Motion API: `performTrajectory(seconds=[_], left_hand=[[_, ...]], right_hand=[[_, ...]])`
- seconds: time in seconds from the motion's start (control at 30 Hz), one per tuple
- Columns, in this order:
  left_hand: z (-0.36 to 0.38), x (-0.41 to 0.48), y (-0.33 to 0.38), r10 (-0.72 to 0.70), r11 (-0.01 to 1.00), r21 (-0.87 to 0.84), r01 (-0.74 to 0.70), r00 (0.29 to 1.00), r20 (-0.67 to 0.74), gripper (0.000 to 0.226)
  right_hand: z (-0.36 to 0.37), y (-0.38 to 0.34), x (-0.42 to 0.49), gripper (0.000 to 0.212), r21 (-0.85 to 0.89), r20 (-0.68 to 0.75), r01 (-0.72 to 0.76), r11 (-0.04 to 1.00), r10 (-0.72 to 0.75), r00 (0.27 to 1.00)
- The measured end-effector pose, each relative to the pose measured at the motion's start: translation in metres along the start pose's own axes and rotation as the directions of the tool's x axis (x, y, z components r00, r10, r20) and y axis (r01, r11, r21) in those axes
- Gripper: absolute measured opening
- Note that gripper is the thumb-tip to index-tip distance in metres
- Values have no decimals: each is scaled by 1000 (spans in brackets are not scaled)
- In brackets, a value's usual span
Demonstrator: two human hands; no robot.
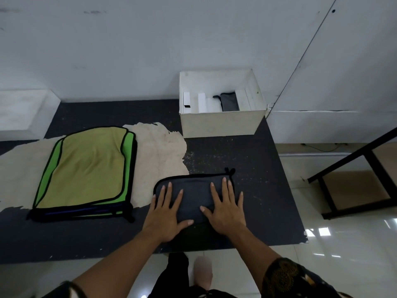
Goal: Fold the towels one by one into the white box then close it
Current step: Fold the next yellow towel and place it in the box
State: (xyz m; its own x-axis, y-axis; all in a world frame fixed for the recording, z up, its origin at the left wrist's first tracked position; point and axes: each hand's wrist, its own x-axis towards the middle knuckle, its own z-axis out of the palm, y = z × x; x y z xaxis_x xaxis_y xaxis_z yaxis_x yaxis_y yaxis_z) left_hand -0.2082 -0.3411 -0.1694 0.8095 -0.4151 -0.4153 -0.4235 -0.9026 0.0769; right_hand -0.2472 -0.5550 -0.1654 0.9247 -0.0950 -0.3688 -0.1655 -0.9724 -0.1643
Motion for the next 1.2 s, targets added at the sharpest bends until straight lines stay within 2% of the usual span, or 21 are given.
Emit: performTrajectory(seconds=[0.1,0.17,0.23,0.3,0.33,0.4,0.5,0.67,0.77,0.87,0.97,1.03,1.1,1.2], left_hand=[[-4,1,3,-11,1000,12,11,999,31,105],[-8,-1,7,-15,1000,1,15,1000,3,97],[-11,-2,11,-3,999,-34,-1,992,-128,81],[-14,0,17,9,997,-71,-29,966,-260,64],[-15,3,20,7,994,-104,-40,953,-303,57],[-17,11,28,-3,987,-152,-49,947,-321,57],[-18,20,34,29,994,-100,-45,987,-158,71],[-27,26,29,31,999,-33,-30,999,25,84],[-37,31,31,11,1000,-24,-8,994,111,94],[-46,36,39,-13,998,-51,21,987,162,101],[-52,37,45,-48,996,-71,60,986,163,103],[-57,37,51,-67,993,-91,77,992,109,97],[-63,37,60,-67,987,-146,63,998,-17,79],[-76,43,74,-103,919,-391,42,985,-136,47]], right_hand=[[-1,-1,0,85,21,4,15,1000,-15,1000],[-5,-3,-2,84,138,-47,-16,990,22,999],[-11,-5,-5,75,313,-186,-144,939,210,960],[-18,-8,-10,61,455,-292,-300,839,458,840],[-20,-8,-11,55,510,-294,-344,789,535,792],[-24,-7,-9,48,605,-205,-375,703,593,779],[-29,-2,-4,47,669,-93,-406,623,612,786],[-31,7,3,55,506,26,-485,713,549,835],[-31,10,7,42,419,124,-528,738,530,839],[-31,10,6,30,430,186,-566,703,545,818],[-35,8,5,26,533,203,-553,641,538,818],[-39,10,6,28,618,231,-548,564,536,812],[-41,14,10,28,696,280,-558,451,546,790],[-47,17,15,32,782,353,-566,262,561,749]])
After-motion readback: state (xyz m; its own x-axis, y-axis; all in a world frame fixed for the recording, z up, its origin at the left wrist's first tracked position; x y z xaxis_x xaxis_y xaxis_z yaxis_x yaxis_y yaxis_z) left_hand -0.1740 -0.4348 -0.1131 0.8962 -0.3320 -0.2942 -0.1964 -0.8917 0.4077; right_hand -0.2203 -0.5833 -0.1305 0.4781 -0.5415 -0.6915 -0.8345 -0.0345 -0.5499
